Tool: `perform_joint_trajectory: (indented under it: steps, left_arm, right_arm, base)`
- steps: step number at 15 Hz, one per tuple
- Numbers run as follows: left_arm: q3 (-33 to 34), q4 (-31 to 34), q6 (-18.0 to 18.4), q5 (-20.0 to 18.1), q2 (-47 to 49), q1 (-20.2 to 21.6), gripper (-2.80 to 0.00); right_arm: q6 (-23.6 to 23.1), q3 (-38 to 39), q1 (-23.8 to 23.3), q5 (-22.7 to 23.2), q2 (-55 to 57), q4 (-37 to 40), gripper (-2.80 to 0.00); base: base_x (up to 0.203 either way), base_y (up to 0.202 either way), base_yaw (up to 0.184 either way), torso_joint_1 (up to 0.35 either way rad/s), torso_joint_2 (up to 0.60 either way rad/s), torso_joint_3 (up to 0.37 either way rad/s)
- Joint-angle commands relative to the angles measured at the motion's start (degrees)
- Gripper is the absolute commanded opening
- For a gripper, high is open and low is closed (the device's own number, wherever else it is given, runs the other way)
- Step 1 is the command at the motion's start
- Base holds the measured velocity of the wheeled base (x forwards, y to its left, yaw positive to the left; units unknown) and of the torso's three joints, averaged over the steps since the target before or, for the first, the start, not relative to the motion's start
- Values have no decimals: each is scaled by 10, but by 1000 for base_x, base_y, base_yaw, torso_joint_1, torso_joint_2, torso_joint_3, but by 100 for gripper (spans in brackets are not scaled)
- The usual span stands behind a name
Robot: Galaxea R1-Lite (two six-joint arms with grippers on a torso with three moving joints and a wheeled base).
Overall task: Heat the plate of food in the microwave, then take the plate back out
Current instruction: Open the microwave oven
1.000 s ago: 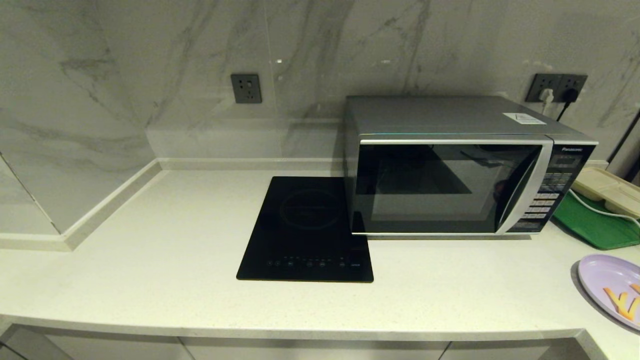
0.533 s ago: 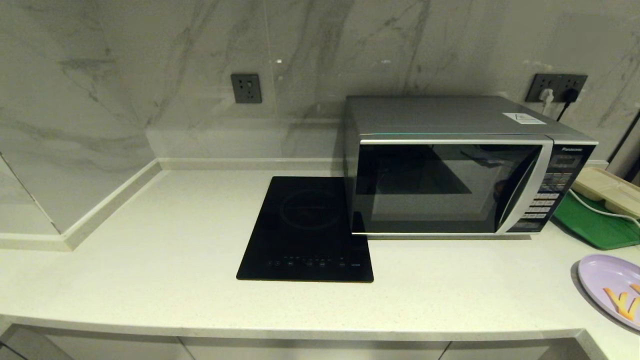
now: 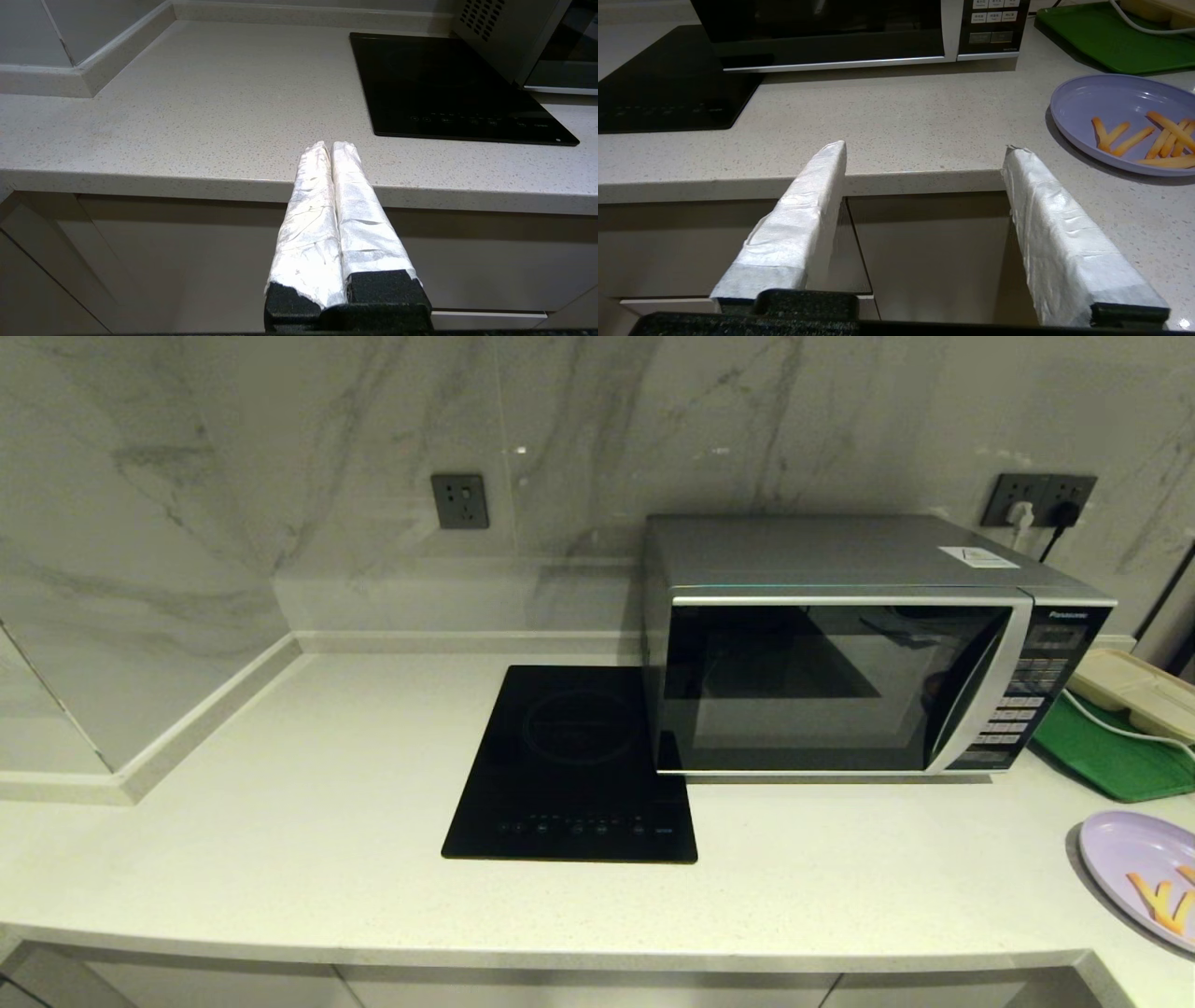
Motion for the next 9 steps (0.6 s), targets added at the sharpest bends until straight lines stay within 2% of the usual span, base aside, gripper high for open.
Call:
perform_joint_trajectory:
  steps: [1,4,7,9]
  left_arm:
    - [0,0,0,0,0,0,-280]
    - [0,0,0,0,0,0,-280]
    - [0,0,0,0,0,0,-280]
    - [0,0,0,0,0,0,-280]
  right_arm:
    - [-1,-10,0,-2,6,9,0]
    - [27,-124,1,-28,66,90,0]
    - [70,-235,1,-47,226,124,0]
    - [59,-326,1,-82,342,131,0]
  base:
    - [0,0,0,0,0,0]
    - [0,0,0,0,0,0]
    - [0,0,0,0,0,0]
    - [0,0,0,0,0,0]
